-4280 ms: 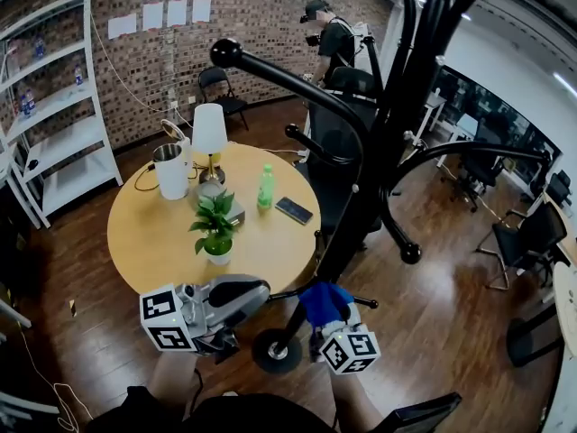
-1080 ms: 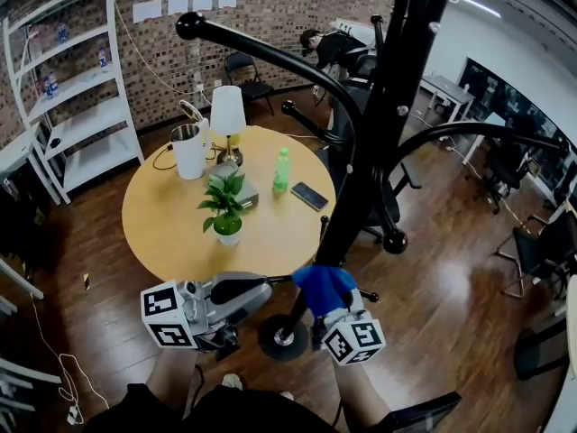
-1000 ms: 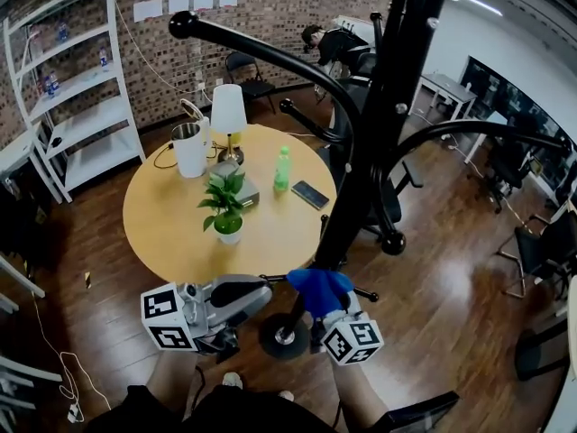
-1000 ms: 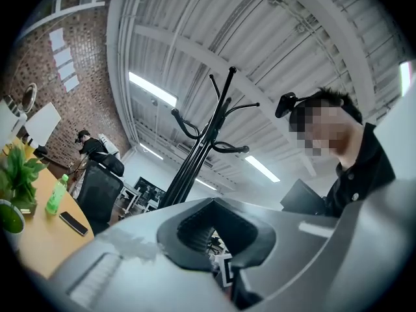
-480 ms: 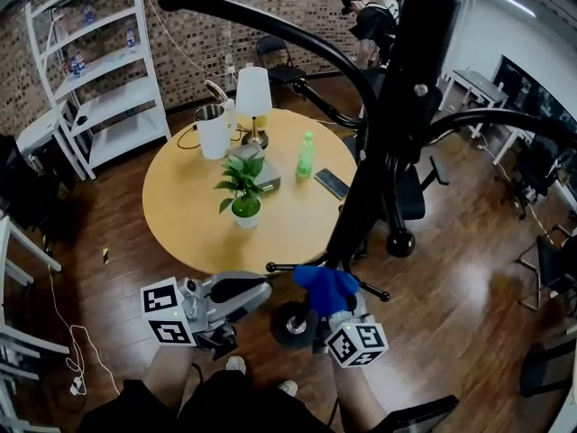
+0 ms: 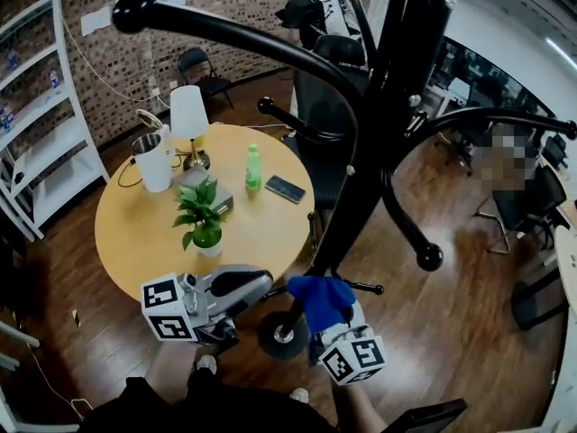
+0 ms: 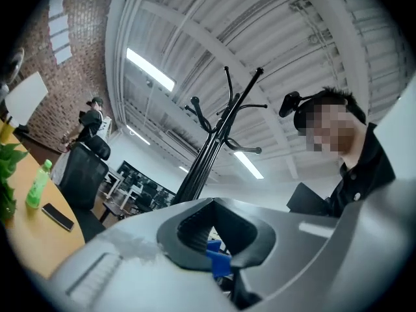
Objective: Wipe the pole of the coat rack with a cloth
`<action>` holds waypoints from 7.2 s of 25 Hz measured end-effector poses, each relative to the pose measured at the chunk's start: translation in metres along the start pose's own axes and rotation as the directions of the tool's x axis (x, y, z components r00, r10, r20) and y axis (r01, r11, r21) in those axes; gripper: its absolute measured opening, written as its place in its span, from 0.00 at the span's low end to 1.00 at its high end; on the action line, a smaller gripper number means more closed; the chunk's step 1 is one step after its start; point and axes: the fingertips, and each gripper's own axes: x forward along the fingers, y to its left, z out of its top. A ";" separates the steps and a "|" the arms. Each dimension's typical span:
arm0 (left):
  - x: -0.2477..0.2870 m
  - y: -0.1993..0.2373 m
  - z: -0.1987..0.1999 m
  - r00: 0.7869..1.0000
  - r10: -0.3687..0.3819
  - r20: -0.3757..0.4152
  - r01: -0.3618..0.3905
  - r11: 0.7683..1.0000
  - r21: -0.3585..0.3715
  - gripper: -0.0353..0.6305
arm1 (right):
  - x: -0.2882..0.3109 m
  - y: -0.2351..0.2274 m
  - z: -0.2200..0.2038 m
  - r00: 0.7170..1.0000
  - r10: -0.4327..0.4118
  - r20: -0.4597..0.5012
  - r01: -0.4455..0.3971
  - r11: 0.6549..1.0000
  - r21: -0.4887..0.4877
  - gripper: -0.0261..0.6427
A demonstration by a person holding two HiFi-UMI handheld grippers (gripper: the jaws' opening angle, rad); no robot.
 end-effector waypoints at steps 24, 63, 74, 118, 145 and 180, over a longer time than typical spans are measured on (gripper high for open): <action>-0.057 0.014 0.025 0.904 -0.405 -0.138 0.374 0.904 -0.207 0.05 | 0.038 0.047 -0.044 0.951 -0.289 -0.106 0.299 0.950 0.090 0.07; -0.067 0.034 0.108 0.818 -0.575 -0.035 0.567 0.814 -0.128 0.05 | 0.078 0.284 0.323 0.866 0.112 0.487 0.279 0.701 -0.657 0.07; -0.065 0.033 0.107 0.816 -0.576 -0.048 0.565 0.813 -0.140 0.05 | 0.078 0.157 0.304 0.853 -0.190 0.486 0.444 0.754 -0.485 0.07; -0.068 0.036 0.104 0.814 -0.580 -0.038 0.569 0.808 -0.152 0.05 | 0.068 0.093 0.215 0.811 -0.402 0.426 0.574 0.691 -0.440 0.07; -0.056 0.037 0.092 0.816 -0.577 -0.044 0.561 0.807 -0.186 0.05 | 0.052 0.102 0.257 0.790 -0.336 0.513 0.520 0.809 -0.272 0.07; -0.053 0.039 0.070 0.833 -0.545 -0.100 0.515 0.828 -0.222 0.05 | 0.036 0.033 0.053 0.878 -0.452 0.160 0.451 0.891 0.042 0.07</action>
